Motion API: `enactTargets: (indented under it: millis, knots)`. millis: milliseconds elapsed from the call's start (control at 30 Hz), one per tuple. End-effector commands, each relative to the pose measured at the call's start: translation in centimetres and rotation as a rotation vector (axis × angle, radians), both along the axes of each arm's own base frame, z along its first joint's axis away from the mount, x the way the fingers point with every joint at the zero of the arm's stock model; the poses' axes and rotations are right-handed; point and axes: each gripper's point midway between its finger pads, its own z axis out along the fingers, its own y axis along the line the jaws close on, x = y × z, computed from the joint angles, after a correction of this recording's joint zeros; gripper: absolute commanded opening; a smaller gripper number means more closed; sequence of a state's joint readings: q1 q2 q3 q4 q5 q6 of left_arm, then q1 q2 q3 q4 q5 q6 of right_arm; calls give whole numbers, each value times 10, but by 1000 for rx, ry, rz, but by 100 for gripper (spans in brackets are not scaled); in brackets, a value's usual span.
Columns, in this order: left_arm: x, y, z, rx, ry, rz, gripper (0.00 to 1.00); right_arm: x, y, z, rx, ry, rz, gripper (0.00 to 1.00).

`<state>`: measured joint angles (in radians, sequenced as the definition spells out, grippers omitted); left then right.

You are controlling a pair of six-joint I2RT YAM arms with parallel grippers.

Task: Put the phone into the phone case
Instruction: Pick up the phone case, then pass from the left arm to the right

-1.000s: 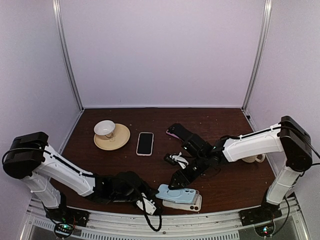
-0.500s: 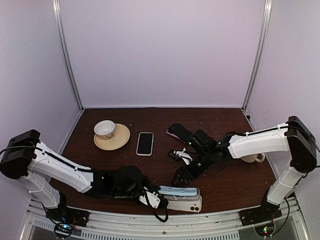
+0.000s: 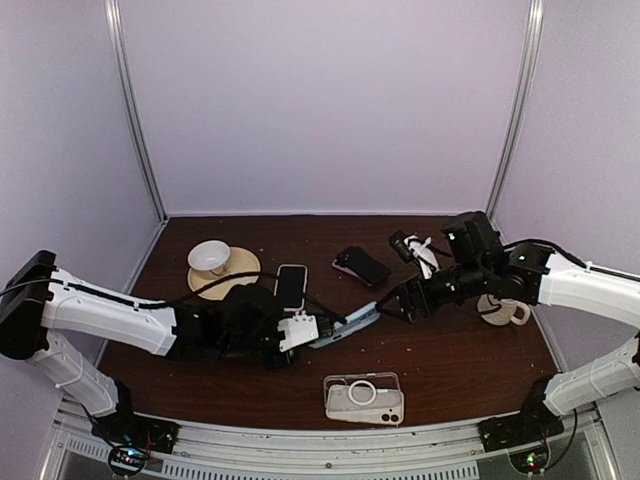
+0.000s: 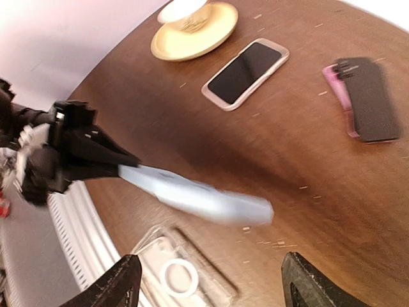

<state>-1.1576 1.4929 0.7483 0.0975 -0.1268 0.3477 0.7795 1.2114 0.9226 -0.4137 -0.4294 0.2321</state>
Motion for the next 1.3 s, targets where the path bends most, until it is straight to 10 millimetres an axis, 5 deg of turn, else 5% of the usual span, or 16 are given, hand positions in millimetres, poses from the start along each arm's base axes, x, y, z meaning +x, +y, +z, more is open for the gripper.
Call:
enactTargets:
  millis: [0, 133, 333, 500, 733, 833, 1067, 1100, 1133, 1233, 1267]
  knots:
    - [35, 1, 71, -382, 147, 255, 0, 30, -35, 16, -66, -130, -208, 79]
    - [45, 11, 123, -704, 232, 316, 0, 41, -25, 54, 70, -196, -250, 79]
    - [35, 16, 182, -993, 284, 241, 0, 46, 21, 103, 381, -162, -176, 84]
    - [26, 14, 197, -1050, 305, 180, 0, 48, 50, 133, 558, -144, -113, 89]
    - [20, 7, 201, -1054, 327, 126, 0, 52, 77, 137, 633, -95, -58, 86]
    - [21, 7, 200, -1056, 330, 128, 0, 53, 83, 142, 653, -95, -42, 68]
    - [25, 7, 194, -1043, 340, 158, 0, 56, 82, 142, 631, -84, -61, 2]
    - [26, 8, 192, -1039, 351, 175, 0, 57, 80, 138, 613, -74, -77, 0]
    - [30, 9, 187, -1029, 362, 211, 13, 59, 78, 135, 592, -66, -93, 0]
    - [46, 22, 172, -1002, 384, 337, 88, 64, 68, 114, 474, -20, -159, 0]
    - [53, 29, 166, -985, 386, 386, 96, 67, 62, 101, 411, 9, -193, 0]
